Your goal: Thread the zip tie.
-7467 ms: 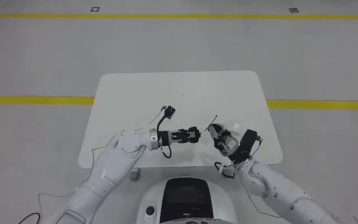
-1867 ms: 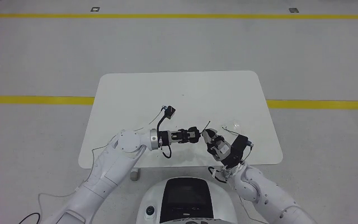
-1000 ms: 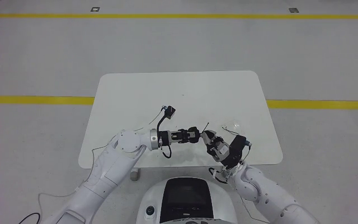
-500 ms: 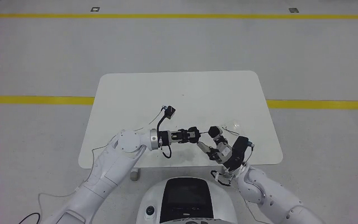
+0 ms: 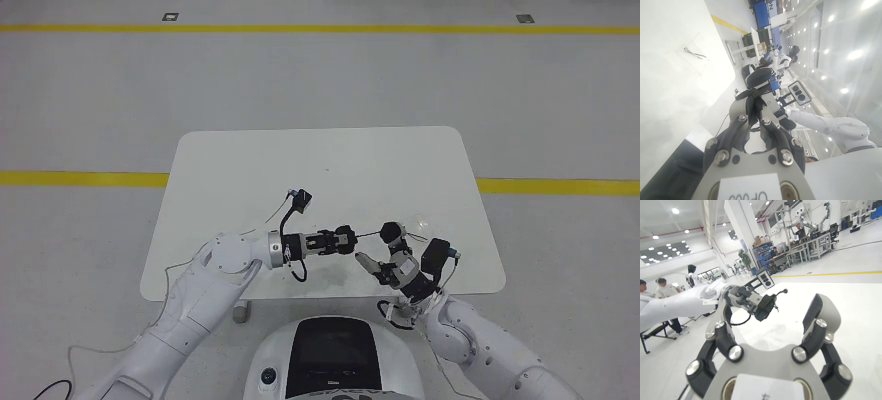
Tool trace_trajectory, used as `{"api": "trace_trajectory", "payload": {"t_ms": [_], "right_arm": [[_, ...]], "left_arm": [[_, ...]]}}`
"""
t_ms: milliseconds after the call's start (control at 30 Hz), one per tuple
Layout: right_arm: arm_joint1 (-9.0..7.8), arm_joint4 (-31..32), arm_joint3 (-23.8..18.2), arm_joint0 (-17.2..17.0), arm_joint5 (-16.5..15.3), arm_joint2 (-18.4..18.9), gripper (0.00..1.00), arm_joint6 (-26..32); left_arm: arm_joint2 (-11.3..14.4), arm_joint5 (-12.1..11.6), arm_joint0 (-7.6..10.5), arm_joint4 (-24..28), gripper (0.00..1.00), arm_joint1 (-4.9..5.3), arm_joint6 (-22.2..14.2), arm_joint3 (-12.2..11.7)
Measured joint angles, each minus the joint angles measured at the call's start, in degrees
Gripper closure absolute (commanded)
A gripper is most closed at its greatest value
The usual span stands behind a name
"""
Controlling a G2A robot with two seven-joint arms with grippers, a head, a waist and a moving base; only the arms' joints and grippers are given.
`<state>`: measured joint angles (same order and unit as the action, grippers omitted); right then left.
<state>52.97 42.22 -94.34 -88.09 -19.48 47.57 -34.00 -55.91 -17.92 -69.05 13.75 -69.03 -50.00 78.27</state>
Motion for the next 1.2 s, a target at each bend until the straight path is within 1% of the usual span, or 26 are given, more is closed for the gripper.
{"api": "trace_trajectory", "payload": {"t_ms": [33, 133, 267, 433, 567, 633, 700, 767, 800, 833, 967, 1100, 1133, 1200], "right_arm": [[-0.33, -2.45, -0.71, 0.16, 0.00, -0.40, 0.00, 0.48], [-1.53, -6.59, -2.31, 0.76, 0.00, -1.54, 0.00, 1.85], [-4.00, -14.09, -5.23, 2.27, 0.00, -3.64, 0.00, 5.02], [-6.81, -23.72, -8.35, 4.32, 0.00, -5.74, 0.00, 8.99], [-8.77, -31.95, -10.76, 5.55, 0.00, -6.17, 0.00, 13.23], [-9.44, -36.12, -12.04, 5.78, 0.00, -5.80, 0.00, 15.89], [-9.78, -40.99, -13.10, 5.84, 0.00, -5.16, 0.00, 20.13], [-9.91, -47.73, -12.67, 5.86, 0.00, -3.02, 0.00, 25.72], [-9.91, -49.49, -12.50, 5.86, 0.00, -2.62, 0.00, 26.74], [-9.90, -50.14, -12.44, 5.86, 0.00, -2.73, 0.00, 26.77], [-9.89, -48.10, -12.48, 5.85, 0.00, -3.09, 0.00, 25.97], [-9.85, -48.40, -12.37, 5.83, 0.01, -3.00, 0.00, 26.14], [-9.78, -49.24, -12.32, 5.83, 0.01, -2.82, 0.00, 26.74], [-9.54, -54.24, -13.08, 6.05, 0.01, -1.80, 0.00, 30.92]], "left_arm": [[-0.16, 0.18, 0.06, 1.53, 1.00, 0.02, -0.35, -0.77], [-0.43, 0.40, 0.62, 5.33, 1.00, 0.01, -1.86, -2.66], [-0.82, 0.10, 1.73, 11.07, 1.00, -0.04, -4.71, -5.07], [-1.03, -0.26, 2.64, 17.38, 1.00, -0.11, -8.70, -7.42], [-1.11, -0.75, 3.33, 21.13, 1.00, -0.16, -11.16, -9.38], [-1.16, -1.02, 3.57, 22.52, 1.00, -0.17, -12.01, -10.08], [-1.21, -1.18, 3.74, 23.58, 1.00, -0.17, -12.60, -10.62], [-1.18, -1.43, 3.99, 24.31, 1.00, -0.17, -13.35, -10.99], [-1.15, -1.53, 4.18, 23.97, 1.00, -0.15, -13.73, -10.89], [-1.13, -1.57, 4.29, 23.56, 1.00, -0.13, -13.93, -10.78], [-1.13, -1.57, 4.31, 23.40, 1.00, -0.12, -13.96, -10.70], [-1.13, -1.56, 4.31, 23.42, 1.00, -0.12, -13.95, -10.71], [-1.13, -1.56, 4.31, 23.42, 1.00, -0.12, -13.95, -10.71], [-1.13, -1.56, 4.31, 23.42, 1.00, -0.12, -13.95, -10.71]]}}
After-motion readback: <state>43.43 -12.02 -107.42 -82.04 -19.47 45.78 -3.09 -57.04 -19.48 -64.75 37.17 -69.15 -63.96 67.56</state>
